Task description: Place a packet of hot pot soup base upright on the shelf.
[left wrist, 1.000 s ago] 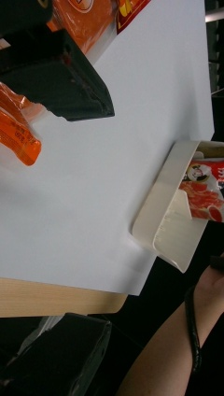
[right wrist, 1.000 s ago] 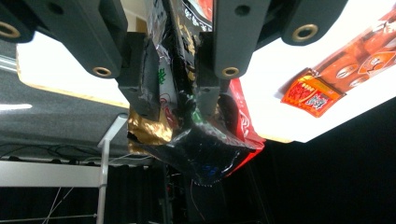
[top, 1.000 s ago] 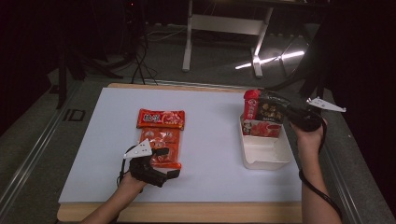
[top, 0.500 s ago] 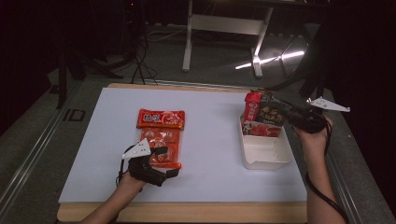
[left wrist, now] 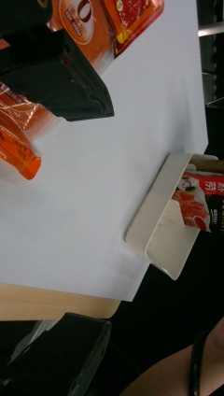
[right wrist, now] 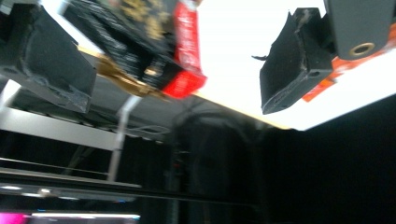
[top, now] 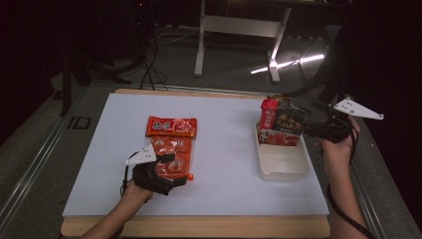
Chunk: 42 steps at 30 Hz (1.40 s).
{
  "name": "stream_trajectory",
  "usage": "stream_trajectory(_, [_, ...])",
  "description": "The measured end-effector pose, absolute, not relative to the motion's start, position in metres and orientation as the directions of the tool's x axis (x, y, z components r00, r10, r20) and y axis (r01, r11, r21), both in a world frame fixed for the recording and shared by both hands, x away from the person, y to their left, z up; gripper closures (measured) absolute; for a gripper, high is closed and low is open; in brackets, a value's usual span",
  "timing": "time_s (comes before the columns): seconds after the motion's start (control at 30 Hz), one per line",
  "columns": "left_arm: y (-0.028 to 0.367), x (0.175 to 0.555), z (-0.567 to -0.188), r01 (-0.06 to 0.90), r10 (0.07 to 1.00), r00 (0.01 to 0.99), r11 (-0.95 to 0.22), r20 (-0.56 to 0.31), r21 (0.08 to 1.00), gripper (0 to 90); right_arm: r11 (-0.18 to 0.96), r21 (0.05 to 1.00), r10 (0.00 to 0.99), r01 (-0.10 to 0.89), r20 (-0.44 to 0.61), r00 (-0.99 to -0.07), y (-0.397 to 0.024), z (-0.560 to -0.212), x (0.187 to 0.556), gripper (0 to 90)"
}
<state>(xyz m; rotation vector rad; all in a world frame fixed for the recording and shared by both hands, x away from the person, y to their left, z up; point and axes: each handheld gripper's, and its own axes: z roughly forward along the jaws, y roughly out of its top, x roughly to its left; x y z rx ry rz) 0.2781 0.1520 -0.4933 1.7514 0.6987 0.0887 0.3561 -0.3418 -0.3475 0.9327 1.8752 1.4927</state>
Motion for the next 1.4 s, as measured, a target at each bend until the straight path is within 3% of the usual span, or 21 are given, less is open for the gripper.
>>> stream_trajectory(0.33, [0.175, 0.283, -0.486, 0.383, 0.543, 0.802, -0.150, -0.248, 0.911, 6.0, 0.130, 0.984, 0.727, 0.124, -0.009, -0.686, -0.318, -0.344, 0.325, 13.4])
stream_trajectory(0.63, [0.201, 0.294, -0.488, 0.369, 0.604, 0.776, -0.198, -0.184, 0.908, 16.2, 0.132, 0.973, 0.644, 0.188, 0.060, -0.762, -0.301, -0.365, 0.302, 13.4])
stream_trajectory(0.83, [0.215, 0.306, -0.494, 0.408, 0.670, 0.721, -0.201, -0.179, 0.891, 30.4, 0.160, 0.964, 0.607, 0.211, 0.072, -0.792, -0.289, -0.382, 0.289, 13.7])
stream_trajectory(1.03, [0.225, 0.321, -0.500, 0.455, 0.741, 0.653, -0.220, -0.155, 0.863, 56.8, 0.173, 0.956, 0.562, 0.236, 0.101, -0.821, -0.277, -0.398, 0.282, 14.2])
stream_trajectory(1.17, [0.231, 0.336, -0.503, 0.491, 0.779, 0.609, -0.223, -0.148, 0.842, 69.4, 0.185, 0.950, 0.546, 0.253, 0.115, -0.830, -0.272, -0.404, 0.277, 14.2])
stream_trajectory(1.27, [0.230, 0.347, -0.507, 0.494, 0.803, 0.591, -0.287, -0.075, 0.821, 78.3, 0.194, 0.947, 0.541, 0.256, 0.115, -0.833, -0.270, -0.407, 0.276, 14.2])
stream_trajectory(1.4, [0.228, 0.362, -0.514, 0.527, 0.828, 0.559, -0.312, -0.046, 0.790, 88.9, 0.208, 0.943, 0.538, 0.259, 0.111, -0.836, -0.268, -0.409, 0.275, 14.2])
